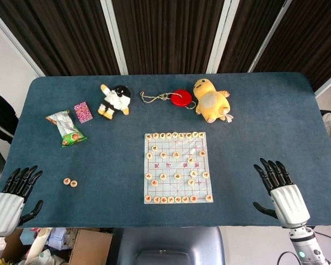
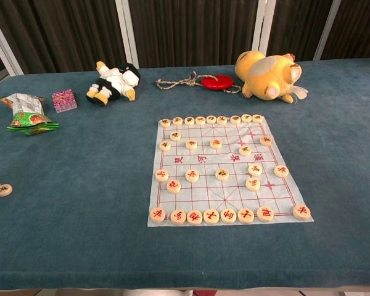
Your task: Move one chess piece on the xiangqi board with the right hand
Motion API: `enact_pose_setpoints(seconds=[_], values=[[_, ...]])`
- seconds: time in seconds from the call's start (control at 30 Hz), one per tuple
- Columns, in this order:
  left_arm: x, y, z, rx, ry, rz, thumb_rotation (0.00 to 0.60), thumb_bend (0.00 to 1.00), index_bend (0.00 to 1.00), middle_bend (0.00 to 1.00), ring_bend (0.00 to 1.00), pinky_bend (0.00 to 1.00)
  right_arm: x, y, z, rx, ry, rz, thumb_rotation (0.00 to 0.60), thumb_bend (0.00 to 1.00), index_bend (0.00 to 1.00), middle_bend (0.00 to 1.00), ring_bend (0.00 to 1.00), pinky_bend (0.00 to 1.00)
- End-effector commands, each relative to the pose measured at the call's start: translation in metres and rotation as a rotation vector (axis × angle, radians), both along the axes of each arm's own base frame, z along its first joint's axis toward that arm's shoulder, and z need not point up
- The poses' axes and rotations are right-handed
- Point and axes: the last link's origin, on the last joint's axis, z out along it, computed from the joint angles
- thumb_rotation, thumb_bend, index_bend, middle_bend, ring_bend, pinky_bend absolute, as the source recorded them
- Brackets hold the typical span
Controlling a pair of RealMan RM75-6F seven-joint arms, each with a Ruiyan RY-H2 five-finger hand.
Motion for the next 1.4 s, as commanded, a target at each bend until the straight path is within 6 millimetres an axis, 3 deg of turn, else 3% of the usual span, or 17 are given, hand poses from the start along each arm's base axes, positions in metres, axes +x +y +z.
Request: enact_pose_setpoints(seconds=[0.03,0.17,0.27,0.4,0.63,0.83,1.07,1.4], values=[[0.0,0.0,-0.001,-0.003,0.002,0.0,0.6,0.38,0.0,0.0,0.0,0.01,-0.001,-0.001,0.0,0.006,0.001,-0.004,0.6,0.16,0.0,0.0,0.0,0.0],[0.0,0.001,0.0,-0.002,-0.007,-0.005,0.6,0.38,0.0,0.0,0.0,0.01,-0.002,-0.011,-0.006,0.062,-0.001,-0.007,0.6,0.16,0.0,0.0,0.0,0.0],[-0.001,0.002,0.002,-0.002,-0.017,0.001,0.6,0.38,0.0,0.0,0.0,0.01,-0.001,-0.03,-0.013,0.101,0.024,0.001,0.6,0.16,0.0,0.0,0.0,0.0],[-0.002,0.005,0.0,-0.012,-0.018,0.006,0.6,0.38,0.0,0.0,0.0,0.01,0.016,-0.076,-0.018,0.167,0.075,0.031,0.6,0.16,0.07,0.0,0.0,0.0],[-0.002,0.007,-0.001,-0.02,-0.019,0.009,0.6,0.38,0.0,0.0,0.0,0.01,0.051,-0.159,-0.035,0.252,0.106,0.024,0.6,0.18,0.29,0.0,0.0,0.0],[-0.004,0.008,0.0,-0.021,-0.024,0.019,0.6,0.38,0.0,0.0,0.0,0.01,0.071,-0.204,-0.068,0.249,0.079,0.024,0.6,0.32,0.38,0.0,0.0,0.0],[-0.005,0.008,0.001,-0.02,-0.029,0.022,0.6,0.38,0.0,0.0,0.0,0.01,0.087,-0.227,-0.111,0.283,0.091,0.052,0.6,0.34,0.48,0.0,0.0,0.0],[-0.004,0.008,0.003,-0.019,-0.042,0.02,0.6,0.38,0.0,0.0,0.0,0.01,0.1,-0.234,-0.159,0.351,0.112,0.075,0.6,0.41,0.51,0.0,0.0,0.0]])
